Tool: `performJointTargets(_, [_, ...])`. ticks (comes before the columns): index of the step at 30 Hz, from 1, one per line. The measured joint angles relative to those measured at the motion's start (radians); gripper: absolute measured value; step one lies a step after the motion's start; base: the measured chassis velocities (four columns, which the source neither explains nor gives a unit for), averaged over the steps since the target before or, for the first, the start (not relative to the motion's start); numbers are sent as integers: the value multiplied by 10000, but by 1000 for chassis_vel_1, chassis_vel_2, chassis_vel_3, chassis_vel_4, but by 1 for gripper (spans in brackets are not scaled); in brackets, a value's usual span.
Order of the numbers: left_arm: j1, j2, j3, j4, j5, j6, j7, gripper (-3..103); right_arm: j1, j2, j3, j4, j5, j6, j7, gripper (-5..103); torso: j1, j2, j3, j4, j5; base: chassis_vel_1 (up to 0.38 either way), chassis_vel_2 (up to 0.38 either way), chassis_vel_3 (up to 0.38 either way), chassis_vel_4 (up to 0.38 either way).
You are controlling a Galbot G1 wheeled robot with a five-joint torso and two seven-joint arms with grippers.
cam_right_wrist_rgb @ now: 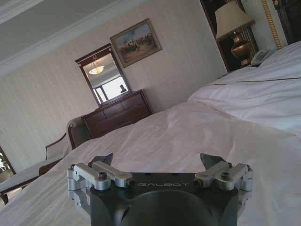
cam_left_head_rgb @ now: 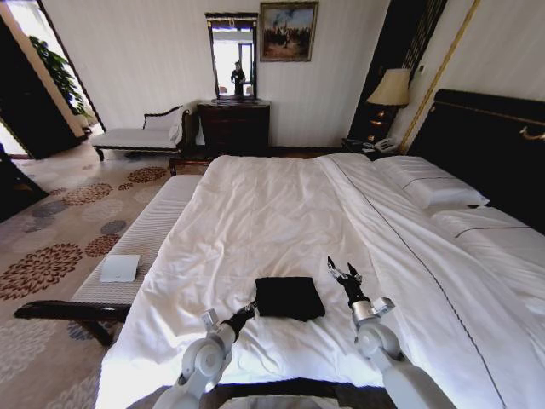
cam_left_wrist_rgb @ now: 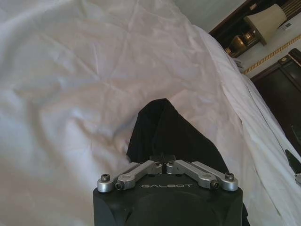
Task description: Fold the clothes on the bed.
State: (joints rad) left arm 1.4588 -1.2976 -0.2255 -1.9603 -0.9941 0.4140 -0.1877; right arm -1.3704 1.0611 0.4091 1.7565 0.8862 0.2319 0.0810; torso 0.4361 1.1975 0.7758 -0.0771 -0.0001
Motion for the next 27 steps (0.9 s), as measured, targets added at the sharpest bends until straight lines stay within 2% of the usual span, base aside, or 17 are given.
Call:
performJointTargets(4, [168,99,-51,37,66,-85,47,0,-10,0,24,12,-7,1,-1,100,0,0,0,0,0,0,0,0,0])
performJointTargets(9, [3,-72,20,320,561,-487,48,0,-12,68,1,33,-73,2,-1,100,0,0,0,0,0,0,0,0,0])
performJointTargets(11, [-42,-64,64,293,1046,-782,384,11,-14,126,-24,41,-117,2,-1,100,0,0,0,0,0,0,0,0,0])
performJointTargets(13, [-20,4,65,226,1314,-922,618,11,-18,132,-26,44,-123,2,-1,100,0,0,0,0,0,0,0,0,0])
performJointTargets(14, [8,81,64,160,1597,-1074,839,16,-25,133,-26,46,-125,2,-1,100,0,0,0,0,0,0,0,0,0])
performJointTargets(16, [72,345,62,-88,2787,-1592,1599,26,-45,102,-15,47,-126,5,-2,100,-1,0,0,2,1,0,0,0,0])
performJointTargets(17, [72,345,62,-88,2787,-1592,1599,26,-45,102,-15,47,-126,5,-2,100,-1,0,0,2,1,0,0,0,0])
performJointTargets(20, [-366,375,70,-124,4063,-2164,2298,38,-58,27,44,47,-120,20,-4,100,-1,1,0,3,2,0,0,0,0])
performJointTargets(22, [-954,24,275,262,4267,-2312,2336,48,-79,12,58,48,-118,28,-6,100,0,1,0,2,4,0,0,0,0])
performJointTargets(23, [-954,24,275,262,4267,-2312,2336,48,-79,12,58,48,-118,28,-6,100,0,1,0,2,4,0,0,0,0])
performJointTargets(24, [-1377,-327,491,637,4358,-2383,2336,54,-94,11,62,48,-118,35,-8,100,0,0,0,2,1,0,0,0,0])
performJointTargets(25, [-1616,-525,615,863,4432,-2416,2330,54,-104,11,62,52,-120,37,-9,100,0,0,0,0,-1,0,0,0,0])
performJointTargets(27, [-2312,-1269,1144,1966,4739,-2522,2318,64,-121,2,38,58,-131,45,-9,100,0,-1,1,-4,2,0,0,0,0])
